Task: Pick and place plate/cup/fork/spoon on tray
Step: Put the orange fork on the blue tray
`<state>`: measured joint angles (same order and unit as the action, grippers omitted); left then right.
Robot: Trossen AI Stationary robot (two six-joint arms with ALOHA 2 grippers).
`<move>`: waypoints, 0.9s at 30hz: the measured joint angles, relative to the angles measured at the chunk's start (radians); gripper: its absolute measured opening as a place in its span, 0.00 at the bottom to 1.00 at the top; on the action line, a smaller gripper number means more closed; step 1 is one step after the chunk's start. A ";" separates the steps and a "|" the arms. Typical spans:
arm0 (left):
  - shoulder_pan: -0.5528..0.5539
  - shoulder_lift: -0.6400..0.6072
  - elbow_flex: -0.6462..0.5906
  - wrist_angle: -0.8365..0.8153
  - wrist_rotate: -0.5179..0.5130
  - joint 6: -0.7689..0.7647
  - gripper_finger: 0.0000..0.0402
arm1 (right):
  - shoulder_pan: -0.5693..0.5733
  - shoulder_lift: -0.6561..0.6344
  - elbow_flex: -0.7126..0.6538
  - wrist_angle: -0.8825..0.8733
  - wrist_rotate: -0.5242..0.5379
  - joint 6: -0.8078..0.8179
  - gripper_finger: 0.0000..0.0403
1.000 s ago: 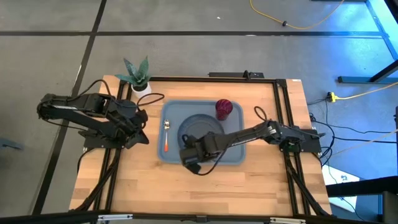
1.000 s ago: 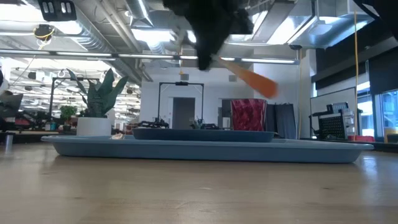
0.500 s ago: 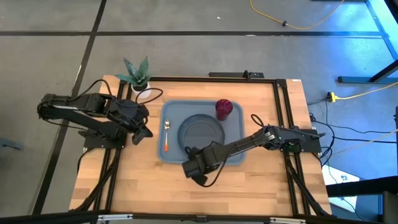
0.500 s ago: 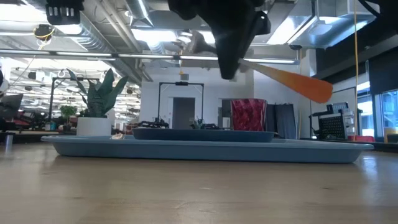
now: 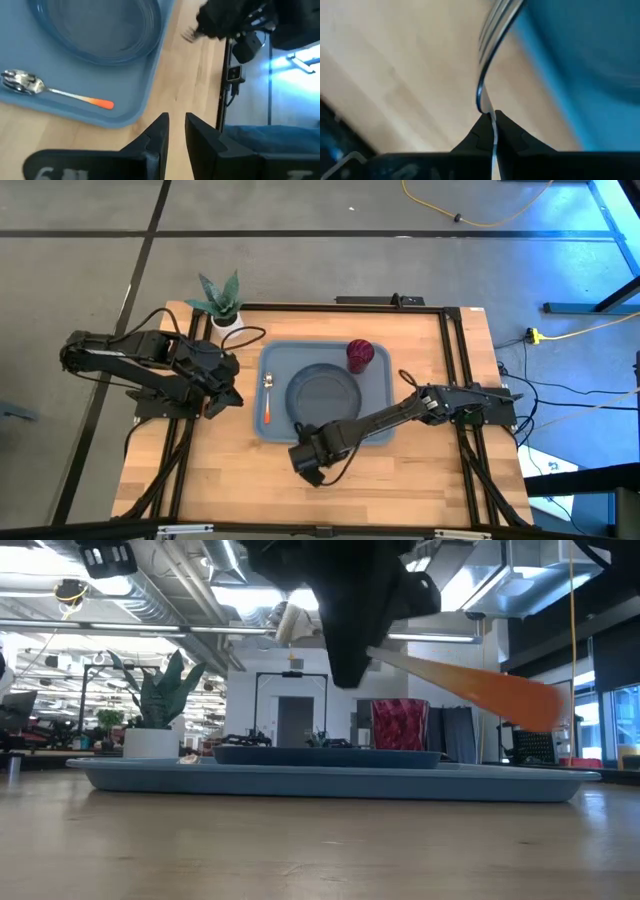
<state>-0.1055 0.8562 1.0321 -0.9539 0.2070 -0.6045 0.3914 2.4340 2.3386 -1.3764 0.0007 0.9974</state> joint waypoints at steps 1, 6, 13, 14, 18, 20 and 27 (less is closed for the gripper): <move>0.000 0.000 0.000 0.000 0.000 0.012 0.14 | 0.006 0.011 0.000 0.006 -0.024 -0.006 0.01; 0.000 0.000 0.000 0.000 -0.003 0.061 0.14 | 0.026 0.063 0.000 -0.017 -0.078 -0.047 0.01; 0.000 0.000 0.000 0.000 -0.004 0.065 0.14 | 0.032 0.112 0.000 -0.098 0.013 -0.054 0.01; 0.000 0.000 0.000 0.000 -0.004 0.065 0.14 | 0.032 0.117 0.000 -0.107 0.034 -0.046 0.01; 0.000 0.000 0.000 0.000 -0.004 0.065 0.14 | 0.032 0.144 0.000 -0.110 0.094 -0.037 0.01; 0.000 0.000 0.000 0.000 -0.004 0.065 0.14 | 0.032 0.152 0.000 -0.099 0.106 -0.040 0.01; 0.000 0.000 0.000 -0.004 -0.011 0.065 0.14 | 0.031 0.162 0.002 0.016 0.112 -0.068 0.01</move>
<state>-0.1051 0.8562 1.0321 -0.9578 0.1960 -0.5392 0.4229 2.5961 2.3402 -1.3608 0.1122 0.9298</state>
